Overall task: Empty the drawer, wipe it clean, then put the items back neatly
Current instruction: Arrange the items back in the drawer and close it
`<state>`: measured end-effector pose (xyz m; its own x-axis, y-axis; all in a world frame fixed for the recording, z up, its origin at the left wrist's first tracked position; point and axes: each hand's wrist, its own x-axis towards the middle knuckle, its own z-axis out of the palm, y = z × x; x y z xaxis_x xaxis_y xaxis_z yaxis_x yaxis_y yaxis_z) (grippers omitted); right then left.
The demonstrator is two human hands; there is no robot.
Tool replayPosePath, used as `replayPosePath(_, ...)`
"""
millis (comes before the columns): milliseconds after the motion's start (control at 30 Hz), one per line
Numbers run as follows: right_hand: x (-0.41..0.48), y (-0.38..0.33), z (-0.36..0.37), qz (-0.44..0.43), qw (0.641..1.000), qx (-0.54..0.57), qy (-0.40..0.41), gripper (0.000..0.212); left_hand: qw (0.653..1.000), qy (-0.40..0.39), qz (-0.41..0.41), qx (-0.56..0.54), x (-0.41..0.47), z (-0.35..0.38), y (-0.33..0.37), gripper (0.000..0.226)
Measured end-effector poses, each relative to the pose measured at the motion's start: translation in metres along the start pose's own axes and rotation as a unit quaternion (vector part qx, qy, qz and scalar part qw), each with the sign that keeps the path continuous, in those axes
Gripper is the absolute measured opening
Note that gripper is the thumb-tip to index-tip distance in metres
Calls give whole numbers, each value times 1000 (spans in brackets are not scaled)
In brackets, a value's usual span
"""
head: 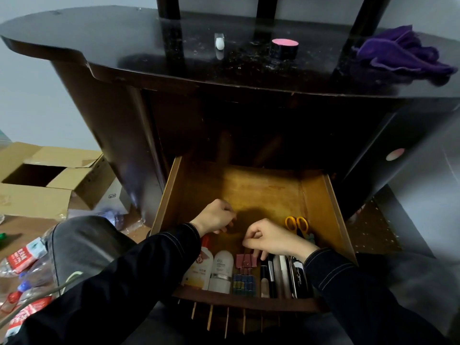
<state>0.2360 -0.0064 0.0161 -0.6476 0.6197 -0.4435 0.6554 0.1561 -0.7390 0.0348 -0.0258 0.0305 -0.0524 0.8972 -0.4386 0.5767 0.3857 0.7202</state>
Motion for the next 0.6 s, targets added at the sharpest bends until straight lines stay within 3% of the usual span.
replayPosePath(133,-13,-12,-14,-7,998,-7,64,12,998,20,42,-31,-12,-7,9,20)
replayPosePath(300,-60,-55,-52,-77,971,-24,226,9,979,86,187,-9,-56,-31,48,20)
replayPosePath(500,-120,-153,-123,-252,886,-20,388,12,901,209,379,-28,-117,-73,128,17)
replayPosePath(600,-120,-190,-166,-281,834,-54,472,10,845,295,446,-10,-129,-100,165,13)
